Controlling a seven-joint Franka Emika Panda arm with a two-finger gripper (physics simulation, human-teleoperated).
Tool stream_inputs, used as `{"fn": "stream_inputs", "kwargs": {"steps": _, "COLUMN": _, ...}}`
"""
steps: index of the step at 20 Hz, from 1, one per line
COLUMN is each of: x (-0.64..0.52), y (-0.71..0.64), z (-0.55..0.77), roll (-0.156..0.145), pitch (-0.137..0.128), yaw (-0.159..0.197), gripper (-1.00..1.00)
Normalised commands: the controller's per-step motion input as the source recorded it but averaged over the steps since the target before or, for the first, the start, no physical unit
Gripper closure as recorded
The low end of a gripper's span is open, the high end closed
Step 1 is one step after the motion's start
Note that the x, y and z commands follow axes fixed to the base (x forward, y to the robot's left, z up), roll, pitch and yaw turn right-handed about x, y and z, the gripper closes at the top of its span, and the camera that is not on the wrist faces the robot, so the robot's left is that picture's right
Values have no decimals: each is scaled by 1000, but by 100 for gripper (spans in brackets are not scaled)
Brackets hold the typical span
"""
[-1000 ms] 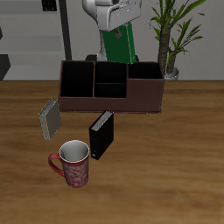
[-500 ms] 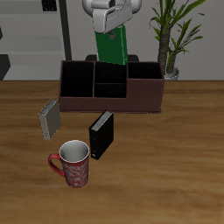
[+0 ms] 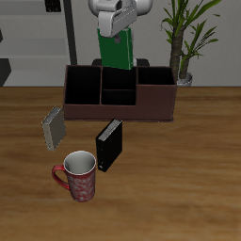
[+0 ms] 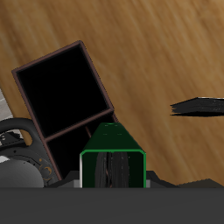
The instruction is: Place the green book into the back desk caddy's front compartment
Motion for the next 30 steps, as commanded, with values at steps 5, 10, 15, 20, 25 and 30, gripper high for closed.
{"fn": "stream_inputs", "kwargs": {"steps": 5, "x": 101, "y": -234, "z": 139, "roll": -29, "pitch": -26, "yaw": 144, "gripper": 100}}
{"fn": "stream_inputs", "kwargs": {"steps": 10, "x": 64, "y": -90, "z": -28, "roll": -21, "pitch": 3, "yaw": 65, "gripper": 100}}
{"fn": "stream_inputs", "kwargs": {"steps": 15, "x": 42, "y": 133, "z": -152, "roll": -1, "pitch": 2, "yaw": 131, "gripper": 100}}
{"fn": "stream_inputs", "kwargs": {"steps": 20, "x": 58, "y": 84, "z": 11, "roll": 1, "pitch": 0, "yaw": 67, "gripper": 100}}
{"fn": "stream_inputs", "kwargs": {"steps": 25, "x": 5, "y": 24, "z": -61, "roll": -12, "pitch": -5, "yaw": 48, "gripper": 100}}
{"fn": "stream_inputs", "kwargs": {"steps": 30, "x": -39, "y": 86, "z": -169, "roll": -10, "pitch": 6, "yaw": 80, "gripper": 100}}
